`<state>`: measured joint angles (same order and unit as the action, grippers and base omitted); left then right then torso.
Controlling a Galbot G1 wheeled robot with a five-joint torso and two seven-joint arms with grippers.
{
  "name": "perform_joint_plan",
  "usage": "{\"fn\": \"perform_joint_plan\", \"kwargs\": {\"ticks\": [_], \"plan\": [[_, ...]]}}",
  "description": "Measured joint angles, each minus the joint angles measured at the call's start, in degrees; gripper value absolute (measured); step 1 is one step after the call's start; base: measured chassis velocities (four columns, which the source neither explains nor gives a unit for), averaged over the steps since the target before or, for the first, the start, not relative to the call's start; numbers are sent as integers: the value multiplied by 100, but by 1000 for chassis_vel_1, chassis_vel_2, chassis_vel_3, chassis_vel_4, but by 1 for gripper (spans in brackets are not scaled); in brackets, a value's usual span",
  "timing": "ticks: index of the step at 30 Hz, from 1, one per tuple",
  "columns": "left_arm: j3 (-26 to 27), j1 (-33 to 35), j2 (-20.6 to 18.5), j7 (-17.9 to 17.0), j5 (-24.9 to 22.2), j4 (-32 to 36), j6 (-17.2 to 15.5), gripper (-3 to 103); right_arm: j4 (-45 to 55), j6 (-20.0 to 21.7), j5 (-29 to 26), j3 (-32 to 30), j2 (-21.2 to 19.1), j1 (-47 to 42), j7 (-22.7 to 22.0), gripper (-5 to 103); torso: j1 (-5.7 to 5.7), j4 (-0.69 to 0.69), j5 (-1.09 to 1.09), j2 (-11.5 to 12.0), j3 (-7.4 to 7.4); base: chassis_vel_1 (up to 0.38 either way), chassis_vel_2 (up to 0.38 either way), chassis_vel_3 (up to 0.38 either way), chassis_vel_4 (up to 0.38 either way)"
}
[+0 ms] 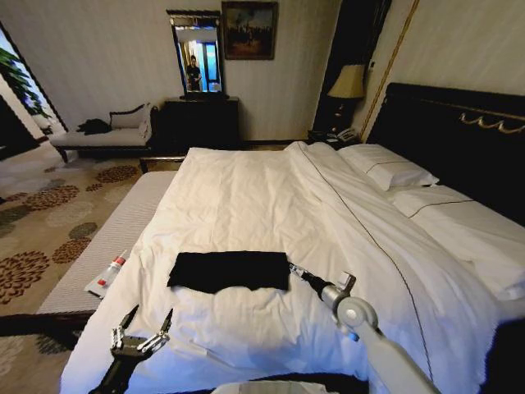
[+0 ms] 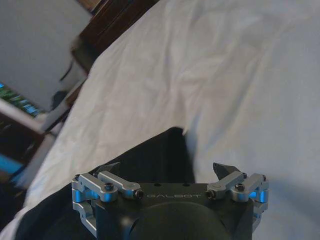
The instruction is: Fold the clothes on the bed.
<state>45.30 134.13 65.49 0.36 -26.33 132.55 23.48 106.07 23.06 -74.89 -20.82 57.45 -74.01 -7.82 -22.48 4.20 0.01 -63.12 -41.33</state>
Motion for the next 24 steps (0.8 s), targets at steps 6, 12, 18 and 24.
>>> {"fn": "perform_joint_plan", "kwargs": {"ticks": [6, 12, 18, 24], "plan": [[0, 0, 0, 0, 0, 0, 0, 100, -337, 401, -96, 146, -232, 222, 661, 100, 0, 0, 0, 0, 0, 0, 0, 0, 0], [0, 0, 0, 0, 0, 0, 0, 100, -784, 595, 74, 508, -362, 694, 970, 100, 0, -1, 0, 0, 0, 0, 0, 0, 0], [0, 0, 0, 0, 0, 0, 0, 100, -1094, 619, 210, 704, -367, 913, 1022, 100, 0, 0, 0, 0, 0, 0, 0, 0, 0], [0, 0, 0, 0, 0, 0, -1, 100, -1270, 619, 221, 917, -328, 1121, 1027, 100, 0, 0, -1, 0, 0, 0, 0, 0, 0]]}}
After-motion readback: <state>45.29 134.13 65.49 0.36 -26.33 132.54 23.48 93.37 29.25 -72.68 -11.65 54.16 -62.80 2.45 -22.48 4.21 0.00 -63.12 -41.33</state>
